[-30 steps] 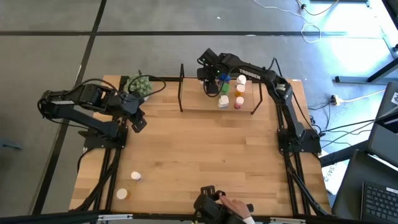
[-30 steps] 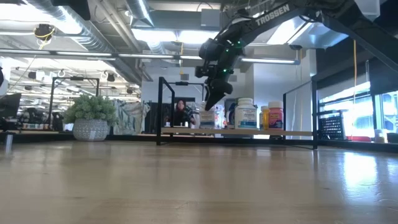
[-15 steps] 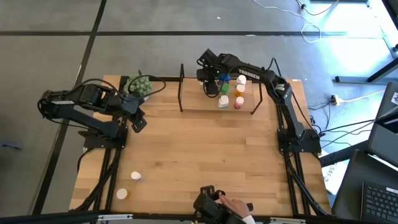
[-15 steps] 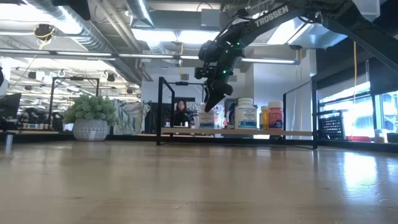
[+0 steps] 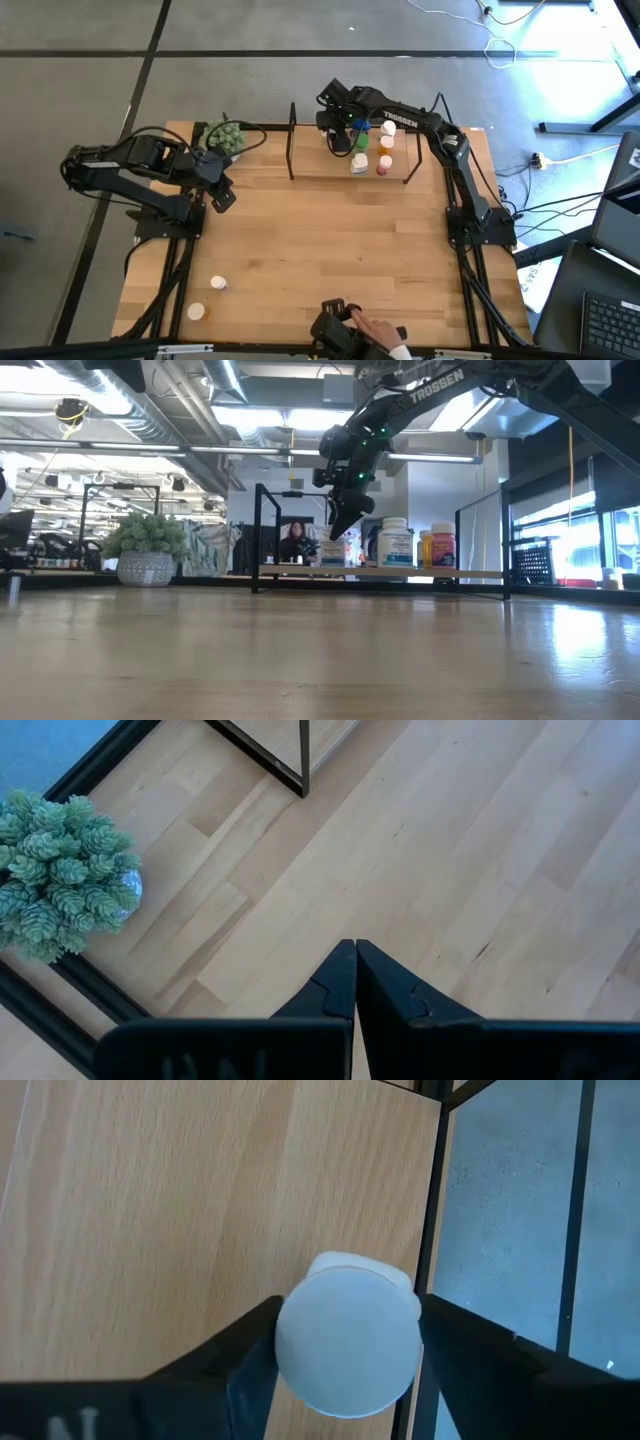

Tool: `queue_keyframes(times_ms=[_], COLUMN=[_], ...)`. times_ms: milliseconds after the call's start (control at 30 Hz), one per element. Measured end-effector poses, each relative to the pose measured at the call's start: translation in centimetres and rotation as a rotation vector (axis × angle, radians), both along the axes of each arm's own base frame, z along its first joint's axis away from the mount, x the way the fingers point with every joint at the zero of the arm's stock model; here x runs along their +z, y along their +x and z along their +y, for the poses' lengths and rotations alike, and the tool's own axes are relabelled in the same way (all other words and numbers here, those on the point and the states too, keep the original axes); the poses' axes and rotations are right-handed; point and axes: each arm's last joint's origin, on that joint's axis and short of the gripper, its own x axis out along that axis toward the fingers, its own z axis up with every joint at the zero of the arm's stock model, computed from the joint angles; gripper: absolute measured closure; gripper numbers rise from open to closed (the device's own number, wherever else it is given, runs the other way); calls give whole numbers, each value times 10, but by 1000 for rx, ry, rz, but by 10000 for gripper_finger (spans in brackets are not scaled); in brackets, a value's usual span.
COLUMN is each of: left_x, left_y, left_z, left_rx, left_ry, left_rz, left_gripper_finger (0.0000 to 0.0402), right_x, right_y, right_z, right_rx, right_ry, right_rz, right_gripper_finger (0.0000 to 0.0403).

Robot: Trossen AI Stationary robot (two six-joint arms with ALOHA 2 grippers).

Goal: Pick and place medicine bottles onto shelf by color
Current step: Put the white blue medicine bottle on the shelf, then put the orange pill bottle on the shelf

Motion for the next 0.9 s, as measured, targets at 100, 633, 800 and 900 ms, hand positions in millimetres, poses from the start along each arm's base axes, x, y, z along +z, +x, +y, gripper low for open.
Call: queue_keyframes(times_ms=[100, 633, 800, 900], left_x=[0, 0, 0, 0], left_y=[0, 1, 1, 1], left_z=[0, 0, 0, 0], left_rx=[1, 2, 2, 2], left_ry=[-1, -2, -2, -3], left_rz=[-1, -8, -8, -8], left_gripper_finger=[401, 401, 401, 401], right_x=[0, 10, 10, 10], right_y=[0, 1, 1, 1], right_z=[0, -1, -1, -1], right_rx=[-1, -1, -5, -6], right_ry=[1, -10, -9, -8], right_rz=[0, -16, -11, -12], right_gripper_finger=[166, 164, 164, 164])
